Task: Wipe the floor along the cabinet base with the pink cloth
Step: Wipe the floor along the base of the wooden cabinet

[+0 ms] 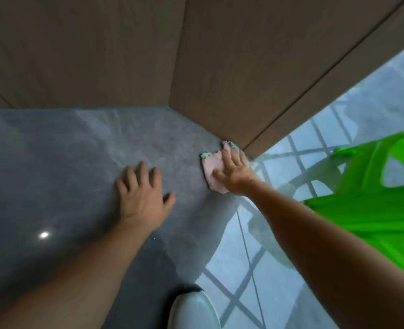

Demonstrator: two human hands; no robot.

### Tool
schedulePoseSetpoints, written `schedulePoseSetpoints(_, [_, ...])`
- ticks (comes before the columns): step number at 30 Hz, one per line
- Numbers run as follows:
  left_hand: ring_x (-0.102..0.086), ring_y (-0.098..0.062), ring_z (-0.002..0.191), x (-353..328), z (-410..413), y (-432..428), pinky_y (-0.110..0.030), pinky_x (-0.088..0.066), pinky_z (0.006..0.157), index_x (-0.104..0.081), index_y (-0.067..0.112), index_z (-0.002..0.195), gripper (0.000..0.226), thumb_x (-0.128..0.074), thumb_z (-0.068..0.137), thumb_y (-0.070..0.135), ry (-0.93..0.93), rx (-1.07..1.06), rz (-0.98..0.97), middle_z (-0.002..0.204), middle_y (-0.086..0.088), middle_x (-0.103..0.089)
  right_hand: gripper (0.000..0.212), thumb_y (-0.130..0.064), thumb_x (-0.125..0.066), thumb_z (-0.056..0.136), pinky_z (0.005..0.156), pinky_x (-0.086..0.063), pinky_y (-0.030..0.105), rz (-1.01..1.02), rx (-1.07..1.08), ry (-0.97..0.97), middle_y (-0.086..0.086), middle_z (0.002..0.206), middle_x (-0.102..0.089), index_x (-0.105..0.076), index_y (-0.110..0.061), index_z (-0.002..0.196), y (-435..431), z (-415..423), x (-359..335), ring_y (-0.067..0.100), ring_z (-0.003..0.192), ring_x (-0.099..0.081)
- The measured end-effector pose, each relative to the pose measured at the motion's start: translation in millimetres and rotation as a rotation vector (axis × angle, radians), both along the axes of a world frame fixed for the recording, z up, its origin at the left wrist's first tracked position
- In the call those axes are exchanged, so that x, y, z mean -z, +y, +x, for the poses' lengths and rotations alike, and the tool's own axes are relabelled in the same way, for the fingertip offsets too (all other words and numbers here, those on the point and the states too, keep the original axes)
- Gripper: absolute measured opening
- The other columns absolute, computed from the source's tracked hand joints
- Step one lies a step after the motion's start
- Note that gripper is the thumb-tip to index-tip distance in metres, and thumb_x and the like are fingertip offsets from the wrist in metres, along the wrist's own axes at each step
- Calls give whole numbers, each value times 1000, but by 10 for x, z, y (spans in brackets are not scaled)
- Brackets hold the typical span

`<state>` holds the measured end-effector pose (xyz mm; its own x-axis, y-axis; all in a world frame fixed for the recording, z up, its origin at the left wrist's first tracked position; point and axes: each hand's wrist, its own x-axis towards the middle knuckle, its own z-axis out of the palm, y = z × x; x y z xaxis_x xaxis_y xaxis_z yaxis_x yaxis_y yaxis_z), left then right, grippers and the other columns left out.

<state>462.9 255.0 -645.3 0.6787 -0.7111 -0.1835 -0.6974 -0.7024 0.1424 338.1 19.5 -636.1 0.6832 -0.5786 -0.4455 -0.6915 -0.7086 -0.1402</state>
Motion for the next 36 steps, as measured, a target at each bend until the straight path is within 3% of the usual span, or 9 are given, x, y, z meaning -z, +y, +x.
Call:
schedulePoseSetpoints(4, [-27,-54,139,70,-313,-236,-69,-23,109,-42,9,146,88,-60,77,60,2,38,4,156,-26,-33,81,-60,-36,92,121,-16,50,-73,49,-54,-5,167,-1,-3,-25,157,-40,-498,-24,29,152,-5])
schedulePoseSetpoints(8, [-22,-54,142,79,-559,-491,-72,-22,109,-39,11,148,91,-60,76,63,19,81,18,160,-23,-27,77,-62,-33,93,122,-11,46,-64,34,-46,-8,167,1,-4,-30,156,-132,-782,-18,26,153,0])
schedulePoseSetpoints(13, [5,-54,147,6,-931,-850,-74,-13,110,-1,35,156,103,-38,73,82,120,284,188,168,-8,7,80,-63,-32,94,123,-10,49,-6,69,63,-8,166,13,4,-30,157,-343,-1134,-60,26,153,9])
schedulePoseSetpoints(16, [16,-58,144,-61,-1079,-1082,-76,-12,109,9,36,155,111,-45,69,83,223,301,314,165,-8,20,82,-63,-33,92,122,-10,50,-2,158,97,-7,166,17,8,-32,156,-379,-1225,-47,27,153,11])
schedulePoseSetpoints(22, [21,-61,142,-187,-968,-1184,-74,-17,110,20,33,153,122,-59,70,76,300,357,465,161,-11,33,95,-63,-43,83,121,-12,56,67,330,117,-9,164,21,14,-34,154,-1066,-802,-65,30,153,10])
schedulePoseSetpoints(28, [23,-63,139,-164,-997,-1197,-75,-16,109,23,31,152,120,-57,73,74,269,391,468,158,-14,38,106,-65,-47,74,120,-14,60,43,271,204,-9,165,20,16,-34,153,-1590,-566,72,32,152,13])
schedulePoseSetpoints(33, [22,-61,141,-143,-1008,-1161,-74,-16,111,24,32,151,120,-55,72,75,254,383,466,158,-11,39,96,-64,-42,75,117,-17,63,4,258,158,-10,165,15,10,-40,153,-1591,-639,31,32,152,8])
schedulePoseSetpoints(36, [19,-60,143,-143,-959,-1188,-73,-18,111,23,35,151,121,-55,69,78,246,387,477,160,-9,35,83,-57,-27,81,119,-11,59,-27,339,65,-6,167,12,6,-36,155,-1238,-615,35,33,153,6])
